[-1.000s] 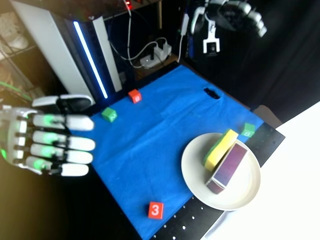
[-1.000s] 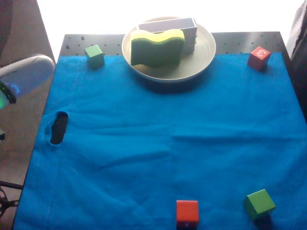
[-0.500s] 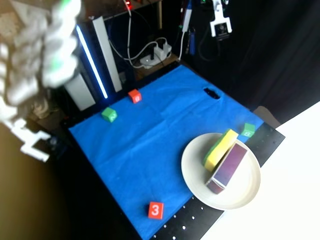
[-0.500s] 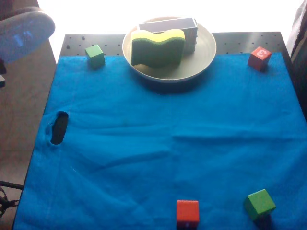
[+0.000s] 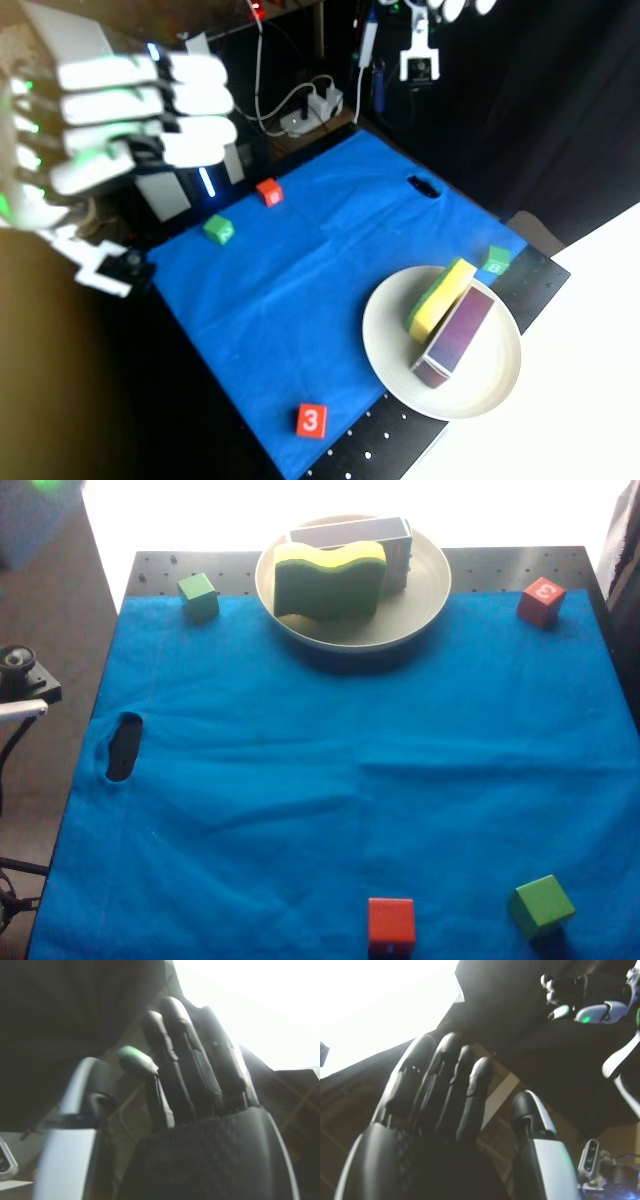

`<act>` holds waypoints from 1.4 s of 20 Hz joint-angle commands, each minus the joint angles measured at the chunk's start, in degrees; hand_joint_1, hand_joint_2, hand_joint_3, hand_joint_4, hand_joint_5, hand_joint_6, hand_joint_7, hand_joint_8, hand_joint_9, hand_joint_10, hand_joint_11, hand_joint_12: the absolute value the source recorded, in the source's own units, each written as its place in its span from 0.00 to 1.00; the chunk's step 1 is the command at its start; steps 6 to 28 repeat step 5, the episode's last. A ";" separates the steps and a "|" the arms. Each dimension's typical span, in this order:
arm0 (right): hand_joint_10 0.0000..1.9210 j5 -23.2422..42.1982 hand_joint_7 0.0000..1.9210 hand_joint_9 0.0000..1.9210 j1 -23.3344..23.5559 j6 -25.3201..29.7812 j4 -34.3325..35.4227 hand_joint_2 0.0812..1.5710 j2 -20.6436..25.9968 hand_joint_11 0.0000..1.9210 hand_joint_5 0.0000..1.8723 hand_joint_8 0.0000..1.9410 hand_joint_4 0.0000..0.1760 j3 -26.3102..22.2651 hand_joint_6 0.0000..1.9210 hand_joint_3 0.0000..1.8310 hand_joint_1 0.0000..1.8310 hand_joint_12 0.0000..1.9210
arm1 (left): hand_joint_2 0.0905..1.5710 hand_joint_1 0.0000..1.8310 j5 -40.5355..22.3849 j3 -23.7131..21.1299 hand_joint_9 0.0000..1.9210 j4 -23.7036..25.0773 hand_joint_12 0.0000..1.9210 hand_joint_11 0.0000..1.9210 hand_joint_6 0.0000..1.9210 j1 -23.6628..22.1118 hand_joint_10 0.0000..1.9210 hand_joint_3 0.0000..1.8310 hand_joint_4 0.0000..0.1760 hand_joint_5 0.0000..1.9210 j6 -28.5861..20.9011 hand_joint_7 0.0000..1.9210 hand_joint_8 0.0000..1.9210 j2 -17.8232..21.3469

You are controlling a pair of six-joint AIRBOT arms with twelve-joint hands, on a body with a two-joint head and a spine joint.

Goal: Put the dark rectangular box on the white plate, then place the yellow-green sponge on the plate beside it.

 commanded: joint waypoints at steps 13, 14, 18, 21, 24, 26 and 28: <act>0.59 6.20 0.28 0.20 0.62 1.61 1.47 0.85 -1.37 0.02 0.29 0.43 1.00 0.13 0.84 0.00 0.41 0.70 | 0.91 0.14 -6.42 -0.04 0.21 -1.37 0.37 0.00 0.00 -0.56 0.03 0.00 0.81 0.15 -0.48 0.26 0.00 -1.02; 0.59 6.20 0.28 0.20 0.62 1.61 1.47 0.85 -1.37 0.02 0.29 0.43 1.00 0.13 0.84 0.00 0.41 0.70 | 0.91 0.14 -6.42 -0.04 0.21 -1.37 0.37 0.00 0.00 -0.56 0.03 0.00 0.81 0.15 -0.48 0.26 0.00 -1.02; 0.59 6.20 0.28 0.20 0.62 1.61 1.47 0.85 -1.37 0.02 0.29 0.43 1.00 0.13 0.84 0.00 0.41 0.70 | 0.91 0.14 -6.42 -0.04 0.21 -1.37 0.37 0.00 0.00 -0.56 0.03 0.00 0.81 0.15 -0.48 0.26 0.00 -1.02; 0.59 6.20 0.28 0.20 0.62 1.61 1.47 0.85 -1.37 0.02 0.29 0.43 1.00 0.13 0.84 0.00 0.41 0.70 | 0.91 0.14 -6.42 -0.04 0.21 -1.37 0.37 0.00 0.00 -0.56 0.03 0.00 0.81 0.15 -0.48 0.26 0.00 -1.02; 0.59 6.20 0.28 0.20 0.62 1.61 1.47 0.85 -1.37 0.02 0.29 0.43 1.00 0.13 0.84 0.00 0.41 0.70 | 0.91 0.14 -6.42 -0.04 0.21 -1.37 0.37 0.00 0.00 -0.56 0.03 0.00 0.81 0.15 -0.48 0.26 0.00 -1.02; 0.59 6.20 0.28 0.20 0.62 1.61 1.47 0.85 -1.37 0.02 0.29 0.43 1.00 0.13 0.84 0.00 0.41 0.70 | 0.91 0.14 -6.42 -0.04 0.21 -1.37 0.37 0.00 0.00 -0.56 0.03 0.00 0.81 0.15 -0.48 0.26 0.00 -1.02; 0.59 6.20 0.28 0.20 0.62 1.61 1.47 0.85 -1.37 0.02 0.29 0.43 1.00 0.13 0.84 0.00 0.41 0.70 | 0.91 0.14 -6.42 -0.04 0.21 -1.37 0.37 0.00 0.00 -0.56 0.03 0.00 0.81 0.15 -0.48 0.26 0.00 -1.02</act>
